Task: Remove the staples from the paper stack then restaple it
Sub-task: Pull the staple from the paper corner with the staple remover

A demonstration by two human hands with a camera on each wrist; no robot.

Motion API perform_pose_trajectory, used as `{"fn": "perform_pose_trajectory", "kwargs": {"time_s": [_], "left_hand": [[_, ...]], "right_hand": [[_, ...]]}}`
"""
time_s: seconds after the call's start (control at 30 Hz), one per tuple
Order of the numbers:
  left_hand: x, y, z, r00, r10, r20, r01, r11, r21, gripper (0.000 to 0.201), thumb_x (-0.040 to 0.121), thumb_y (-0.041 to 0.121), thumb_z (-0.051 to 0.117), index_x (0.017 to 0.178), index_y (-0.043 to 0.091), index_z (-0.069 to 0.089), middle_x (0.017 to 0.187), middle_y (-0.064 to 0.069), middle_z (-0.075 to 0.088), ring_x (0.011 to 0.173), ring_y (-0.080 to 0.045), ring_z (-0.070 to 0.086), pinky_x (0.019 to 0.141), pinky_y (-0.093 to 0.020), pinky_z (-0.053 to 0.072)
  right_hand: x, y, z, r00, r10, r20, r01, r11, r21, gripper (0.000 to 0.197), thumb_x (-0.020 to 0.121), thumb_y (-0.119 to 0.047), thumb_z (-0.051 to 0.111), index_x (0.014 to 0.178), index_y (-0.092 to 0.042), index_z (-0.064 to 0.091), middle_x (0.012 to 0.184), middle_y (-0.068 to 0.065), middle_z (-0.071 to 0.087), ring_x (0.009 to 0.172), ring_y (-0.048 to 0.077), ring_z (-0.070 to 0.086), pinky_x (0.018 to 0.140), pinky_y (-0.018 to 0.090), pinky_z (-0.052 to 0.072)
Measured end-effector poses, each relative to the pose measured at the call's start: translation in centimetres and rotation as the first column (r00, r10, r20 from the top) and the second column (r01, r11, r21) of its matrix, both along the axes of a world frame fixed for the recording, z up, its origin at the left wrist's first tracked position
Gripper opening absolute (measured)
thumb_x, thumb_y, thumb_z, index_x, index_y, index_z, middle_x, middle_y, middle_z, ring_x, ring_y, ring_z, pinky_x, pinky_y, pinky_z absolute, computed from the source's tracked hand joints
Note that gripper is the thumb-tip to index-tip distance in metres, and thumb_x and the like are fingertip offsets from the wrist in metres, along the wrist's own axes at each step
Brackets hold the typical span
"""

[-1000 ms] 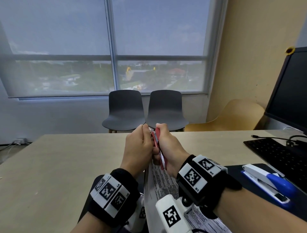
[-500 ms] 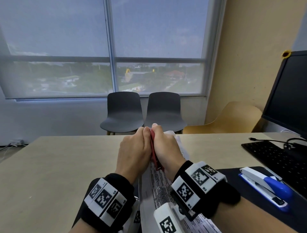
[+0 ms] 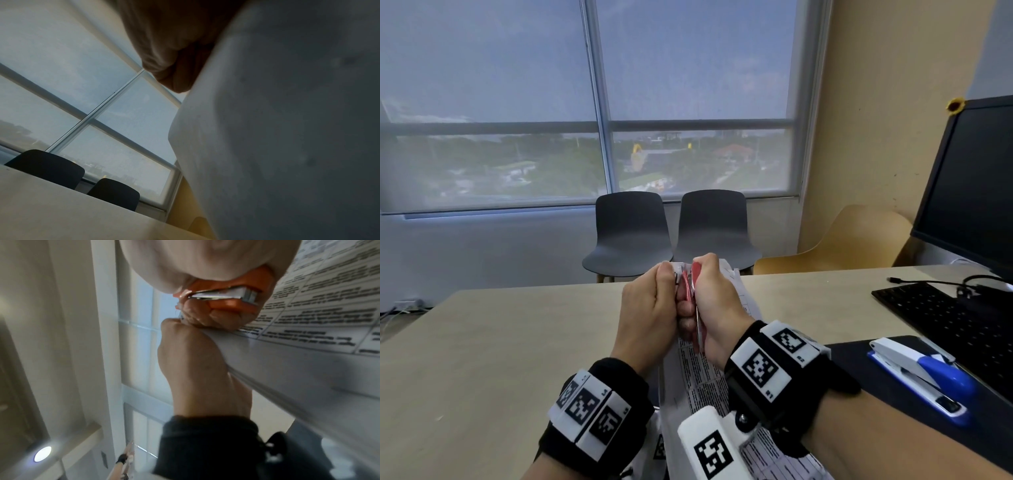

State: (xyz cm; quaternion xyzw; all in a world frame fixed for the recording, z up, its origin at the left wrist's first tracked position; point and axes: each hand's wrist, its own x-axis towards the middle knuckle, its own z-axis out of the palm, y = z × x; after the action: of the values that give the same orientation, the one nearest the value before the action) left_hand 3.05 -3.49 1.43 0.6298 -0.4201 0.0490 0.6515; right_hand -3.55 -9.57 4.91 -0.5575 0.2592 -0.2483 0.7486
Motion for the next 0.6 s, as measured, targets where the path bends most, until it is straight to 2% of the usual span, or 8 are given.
{"fn": "perform_pose_trajectory", "kwargs": {"time_s": [0.1,0.17,0.2,0.27,0.37,0.47,0.53,0.6], "left_hand": [[-0.2,0.1,0.3,1.000,0.006,-0.027,-0.007,1.000,-0.008,0.051,0.107,0.029,0.035,0.057,0.024,0.041,0.049,0.004,0.048,0.045,-0.015,0.045,0.047,-0.035,0.042],[-0.1,0.1,0.5,0.996,0.070,0.056,-0.070,0.997,0.010,0.051,0.108,0.023,0.036,0.058,0.017,0.042,0.047,0.009,0.048,0.046,-0.006,0.042,0.051,-0.022,0.038],[0.0,0.1,0.6,0.989,0.103,0.106,-0.106,0.994,0.022,0.051,0.108,0.022,0.036,0.059,0.013,0.045,0.049,0.009,0.050,0.048,-0.008,0.044,0.051,-0.021,0.035],[0.1,0.0,0.5,0.974,0.140,0.176,-0.151,0.987,0.048,0.051,0.105,0.028,0.034,0.065,0.003,0.055,0.057,0.000,0.058,0.057,-0.015,0.050,0.054,-0.031,0.037],[0.0,-0.2,0.5,0.955,0.180,0.235,-0.203,0.976,0.076,0.049,0.105,0.026,0.037,0.072,0.000,0.063,0.059,-0.007,0.061,0.057,-0.020,0.052,0.057,-0.039,0.038],[-0.3,-0.1,0.7,0.934,0.239,0.265,-0.269,0.959,0.085,0.048,0.106,0.018,0.040,0.061,0.008,0.055,0.053,-0.002,0.054,0.050,-0.014,0.047,0.051,-0.026,0.034],[-0.6,0.0,0.9,0.919,0.280,0.278,-0.316,0.944,0.095,0.051,0.104,0.016,0.040,0.053,0.019,0.038,0.049,0.004,0.042,0.046,-0.010,0.038,0.049,-0.018,0.031],[-0.7,0.0,1.1,0.919,0.290,0.266,-0.328,0.938,0.110,0.053,0.104,0.016,0.040,0.053,0.021,0.030,0.049,0.005,0.038,0.047,-0.010,0.036,0.050,-0.016,0.031]], "right_hand": [[-0.1,0.2,0.3,1.000,-0.009,-0.012,0.009,0.999,-0.048,0.050,0.094,-0.041,0.034,0.054,-0.015,0.048,0.042,0.000,0.042,0.034,0.013,0.033,0.037,0.020,0.028],[0.0,0.0,0.2,0.997,-0.070,-0.034,0.062,0.978,-0.199,0.051,0.092,-0.044,0.035,0.052,-0.017,0.050,0.045,0.000,0.047,0.039,0.015,0.040,0.043,0.024,0.035],[0.1,-0.2,0.0,0.993,-0.111,-0.041,0.092,0.944,-0.318,0.056,0.091,-0.050,0.036,0.048,-0.018,0.052,0.048,0.000,0.050,0.045,0.017,0.045,0.049,0.027,0.040],[-0.2,-0.6,-0.3,0.979,-0.197,-0.044,0.135,0.801,-0.583,0.067,0.093,-0.059,0.036,0.043,-0.019,0.053,0.050,-0.004,0.051,0.056,0.019,0.050,0.062,0.031,0.041],[-0.9,-0.9,-0.7,0.951,-0.308,0.001,0.164,0.504,-0.848,0.065,0.096,-0.066,0.029,0.056,-0.020,0.050,0.056,-0.002,0.057,0.063,0.021,0.054,0.062,0.032,0.038],[-1.2,-1.5,-0.6,0.923,-0.384,0.032,0.134,0.241,-0.961,0.060,0.096,-0.069,0.024,0.076,-0.020,0.052,0.066,-0.001,0.060,0.066,0.022,0.058,0.059,0.033,0.043],[-1.8,-2.2,0.0,0.904,-0.425,0.038,0.110,0.146,-0.983,0.056,0.097,-0.066,0.024,0.082,-0.019,0.051,0.066,-0.004,0.055,0.060,0.017,0.053,0.052,0.029,0.036],[-2.5,-3.3,0.7,0.895,-0.444,0.046,0.105,0.109,-0.988,0.056,0.099,-0.065,0.023,0.081,-0.020,0.052,0.065,-0.005,0.053,0.060,0.018,0.051,0.052,0.031,0.033]]}}
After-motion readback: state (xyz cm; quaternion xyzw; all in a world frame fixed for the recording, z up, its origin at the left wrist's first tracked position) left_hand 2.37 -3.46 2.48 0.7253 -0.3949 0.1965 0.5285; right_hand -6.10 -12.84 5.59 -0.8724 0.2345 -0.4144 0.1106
